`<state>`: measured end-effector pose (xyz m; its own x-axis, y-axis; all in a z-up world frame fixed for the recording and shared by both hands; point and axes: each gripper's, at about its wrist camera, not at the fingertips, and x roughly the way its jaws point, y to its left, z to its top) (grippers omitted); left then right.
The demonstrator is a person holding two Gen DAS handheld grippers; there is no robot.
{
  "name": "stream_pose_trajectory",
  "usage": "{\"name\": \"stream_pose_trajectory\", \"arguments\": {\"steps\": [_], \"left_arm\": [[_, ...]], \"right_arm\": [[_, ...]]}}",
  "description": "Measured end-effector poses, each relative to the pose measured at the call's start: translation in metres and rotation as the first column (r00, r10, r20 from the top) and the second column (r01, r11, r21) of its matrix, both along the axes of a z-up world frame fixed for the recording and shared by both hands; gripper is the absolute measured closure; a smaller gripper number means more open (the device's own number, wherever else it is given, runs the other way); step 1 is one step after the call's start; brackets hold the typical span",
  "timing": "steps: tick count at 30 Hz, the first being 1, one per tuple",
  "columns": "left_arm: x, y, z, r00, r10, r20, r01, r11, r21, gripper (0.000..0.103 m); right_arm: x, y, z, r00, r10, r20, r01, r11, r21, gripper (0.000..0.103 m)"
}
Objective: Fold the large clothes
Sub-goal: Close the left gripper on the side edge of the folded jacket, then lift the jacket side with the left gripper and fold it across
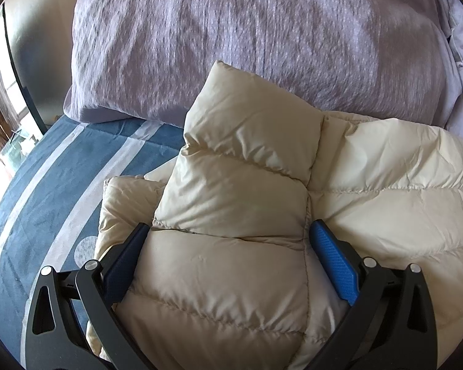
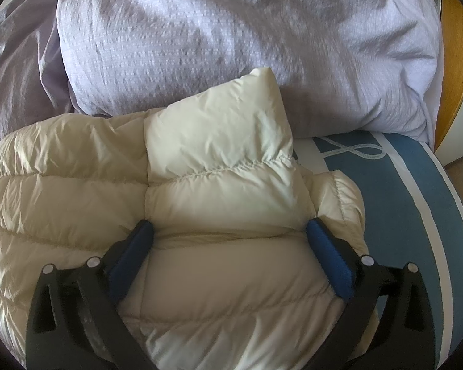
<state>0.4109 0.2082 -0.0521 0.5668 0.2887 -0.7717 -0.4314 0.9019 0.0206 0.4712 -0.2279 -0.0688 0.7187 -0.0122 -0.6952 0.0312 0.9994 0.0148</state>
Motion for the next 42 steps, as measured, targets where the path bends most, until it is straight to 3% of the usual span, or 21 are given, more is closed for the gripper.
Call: {"name": "stream_pose_trajectory", "arguments": {"steps": [5, 7, 9, 12, 16, 17, 20, 25, 28, 30, 32, 33, 36, 39, 42], "left_arm": [[-0.011, 0.003, 0.010, 1.000, -0.011, -0.018, 0.011, 1.000, -0.012, 0.001], [-0.034, 0.005, 0.024, 0.999, -0.040, 0.004, 0.040, 0.998, -0.045, 0.001], [-0.065, 0.008, 0.039, 0.997, -0.069, 0.037, 0.070, 0.997, -0.032, 0.001], [-0.098, 0.023, 0.045, 0.997, -0.064, 0.039, 0.066, 0.997, -0.049, 0.001], [-0.126, 0.046, 0.036, 0.999, -0.029, 0.017, 0.031, 0.988, -0.153, 0.005], [-0.130, 0.051, 0.032, 1.000, -0.029, 0.010, 0.031, 0.980, -0.197, 0.010], [-0.138, 0.053, 0.023, 1.000, -0.028, 0.004, 0.028, 0.952, -0.304, 0.014], [-0.144, 0.047, 0.008, 1.000, -0.015, 0.005, 0.016, 0.901, -0.434, 0.020], [-0.144, 0.044, 0.007, 1.000, -0.008, 0.015, 0.014, 0.893, -0.449, 0.028], [-0.141, 0.043, 0.007, 1.000, 0.005, 0.027, 0.008, 0.873, -0.487, 0.036], [-0.142, 0.042, 0.004, 0.999, 0.020, 0.040, 0.005, 0.844, -0.536, 0.042], [-0.142, 0.040, 0.004, 0.998, 0.032, 0.044, -0.003, 0.842, -0.540, 0.046], [-0.142, 0.039, 0.000, 0.997, 0.054, 0.055, -0.014, 0.828, -0.560, 0.062], [-0.144, 0.040, 0.003, 0.994, 0.069, 0.083, -0.009, 0.823, -0.568, 0.080], [-0.151, 0.045, 0.009, 0.991, 0.084, 0.104, -0.007, 0.813, -0.582, 0.086]], "right_arm": [[-0.012, -0.011, 0.009, 0.999, 0.025, -0.023, -0.023, 0.998, 0.064, 0.006], [-0.041, -0.021, 0.027, 0.999, 0.052, 0.005, -0.052, 0.993, 0.107, 0.006], [-0.074, -0.036, 0.042, 0.998, 0.043, 0.049, -0.048, 0.994, 0.101, 0.004], [-0.099, -0.062, 0.040, 1.000, 0.023, 0.010, -0.025, 0.988, 0.155, 0.004], [-0.119, -0.093, 0.016, 0.996, 0.015, -0.084, 0.010, 0.956, 0.294, 0.004], [-0.122, -0.098, 0.010, 0.995, 0.023, -0.094, 0.010, 0.943, 0.333, 0.004], [-0.128, -0.105, -0.006, 0.991, 0.062, -0.122, 0.000, 0.890, 0.456, 0.004], [-0.128, -0.101, -0.025, 0.985, 0.072, -0.156, 0.012, 0.878, 0.478, 0.004], [-0.131, -0.098, -0.024, 0.987, 0.074, -0.141, 0.003, 0.877, 0.480, 0.019], [-0.131, -0.100, -0.025, 0.987, 0.082, -0.138, -0.001, 0.864, 0.503, 0.041], [-0.131, -0.101, -0.028, 0.987, 0.080, -0.140, 0.007, 0.846, 0.534, 0.051], [-0.130, -0.101, -0.031, 0.986, 0.088, -0.142, 0.006, 0.832, 0.555, 0.060], [-0.130, -0.103, -0.036, 0.986, 0.095, -0.138, 0.007, 0.799, 0.601, 0.074], [-0.135, -0.101, -0.032, 0.989, 0.102, -0.109, -0.015, 0.795, 0.606, 0.084], [-0.142, -0.097, -0.025, 0.989, 0.113, -0.092, -0.036, 0.802, 0.597, 0.087]]}}
